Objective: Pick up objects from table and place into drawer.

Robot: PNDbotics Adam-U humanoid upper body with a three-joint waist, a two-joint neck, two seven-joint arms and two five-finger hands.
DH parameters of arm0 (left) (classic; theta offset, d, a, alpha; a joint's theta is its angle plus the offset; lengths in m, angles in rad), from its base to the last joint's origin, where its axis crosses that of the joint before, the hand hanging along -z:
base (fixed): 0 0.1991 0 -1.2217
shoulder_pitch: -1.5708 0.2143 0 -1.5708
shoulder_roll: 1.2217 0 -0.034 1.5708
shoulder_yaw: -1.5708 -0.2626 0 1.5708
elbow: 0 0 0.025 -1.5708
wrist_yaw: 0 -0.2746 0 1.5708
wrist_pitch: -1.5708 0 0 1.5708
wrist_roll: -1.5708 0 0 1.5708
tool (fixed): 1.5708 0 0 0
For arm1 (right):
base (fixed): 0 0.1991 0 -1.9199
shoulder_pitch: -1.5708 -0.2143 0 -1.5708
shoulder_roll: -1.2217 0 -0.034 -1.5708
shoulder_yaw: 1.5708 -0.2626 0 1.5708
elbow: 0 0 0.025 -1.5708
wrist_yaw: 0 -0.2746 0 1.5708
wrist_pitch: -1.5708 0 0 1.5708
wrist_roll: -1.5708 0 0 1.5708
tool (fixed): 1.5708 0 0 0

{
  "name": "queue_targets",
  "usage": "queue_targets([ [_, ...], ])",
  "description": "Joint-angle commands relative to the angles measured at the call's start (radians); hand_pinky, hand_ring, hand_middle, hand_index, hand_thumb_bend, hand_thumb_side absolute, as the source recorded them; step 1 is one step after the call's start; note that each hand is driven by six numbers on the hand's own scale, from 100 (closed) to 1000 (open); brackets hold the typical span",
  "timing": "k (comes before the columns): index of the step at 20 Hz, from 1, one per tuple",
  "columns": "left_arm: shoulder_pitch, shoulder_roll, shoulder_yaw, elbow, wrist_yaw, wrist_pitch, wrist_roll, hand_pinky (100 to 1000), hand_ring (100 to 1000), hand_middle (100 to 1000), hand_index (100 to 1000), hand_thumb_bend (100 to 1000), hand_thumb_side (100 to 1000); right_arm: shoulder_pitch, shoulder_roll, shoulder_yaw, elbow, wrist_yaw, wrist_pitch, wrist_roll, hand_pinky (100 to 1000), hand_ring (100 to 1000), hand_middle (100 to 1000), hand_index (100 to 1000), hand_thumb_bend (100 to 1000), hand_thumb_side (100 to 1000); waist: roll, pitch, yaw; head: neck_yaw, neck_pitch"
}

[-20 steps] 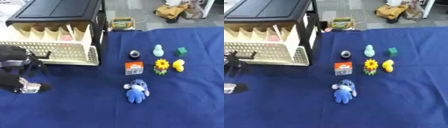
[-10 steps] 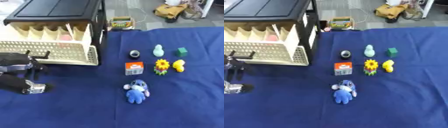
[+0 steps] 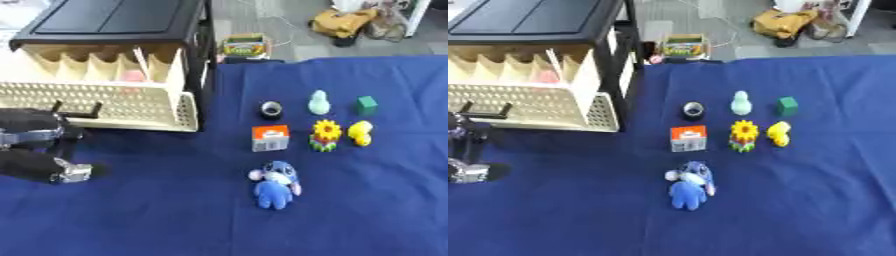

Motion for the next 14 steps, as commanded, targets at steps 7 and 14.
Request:
queue_targets([
  [7, -0.054, -0.014, 0.041, 0.047, -0.052, 0.039, -0.015, 317, 562, 560, 893, 390, 1000, 0.001, -0.007, -0.017, -0.015, 0.01, 0.006, 0.001, 689, 654, 595, 741, 164, 653, -0.002, -0.008, -0.003, 0.005, -0.02],
  [14, -0.097, -0.049, 0.038, 0.104, -0.094, 0.044, 0.0, 323, 553, 545, 880, 375, 1000, -0.009, -0.002, -0.016, -0.015, 0.013, 0.017, 0.008, 690, 653, 594, 740, 169, 649, 0.001, 0.001, -0.01, 0.009, -0.027],
])
